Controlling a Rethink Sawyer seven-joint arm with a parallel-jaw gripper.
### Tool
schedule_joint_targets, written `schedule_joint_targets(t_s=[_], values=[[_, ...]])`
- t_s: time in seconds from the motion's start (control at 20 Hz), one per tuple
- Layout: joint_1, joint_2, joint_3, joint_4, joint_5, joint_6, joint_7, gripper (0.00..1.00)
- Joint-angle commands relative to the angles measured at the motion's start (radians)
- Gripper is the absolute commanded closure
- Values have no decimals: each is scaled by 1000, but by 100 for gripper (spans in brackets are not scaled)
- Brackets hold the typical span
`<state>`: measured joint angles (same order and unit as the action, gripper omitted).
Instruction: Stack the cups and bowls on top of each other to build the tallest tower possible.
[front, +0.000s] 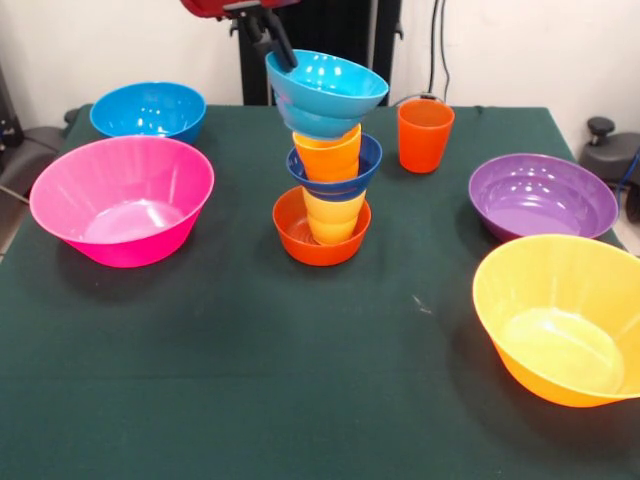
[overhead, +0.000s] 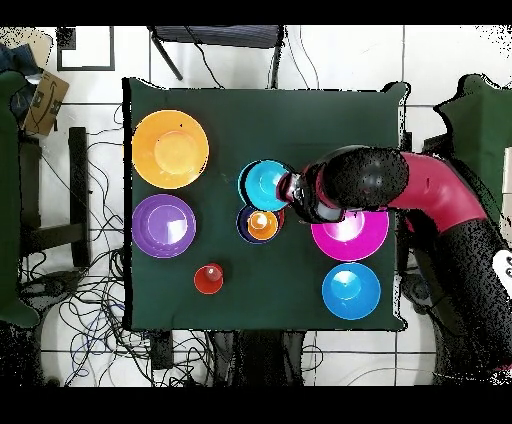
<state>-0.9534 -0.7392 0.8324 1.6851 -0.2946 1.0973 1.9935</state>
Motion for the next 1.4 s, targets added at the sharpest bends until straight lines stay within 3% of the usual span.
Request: schedule_joint_targets(t_s=[0.05, 1.4], values=[[1, 23, 35, 0, -92, 80, -318, 100], [-43, -16, 85, 147, -173, -8, -269, 100]])
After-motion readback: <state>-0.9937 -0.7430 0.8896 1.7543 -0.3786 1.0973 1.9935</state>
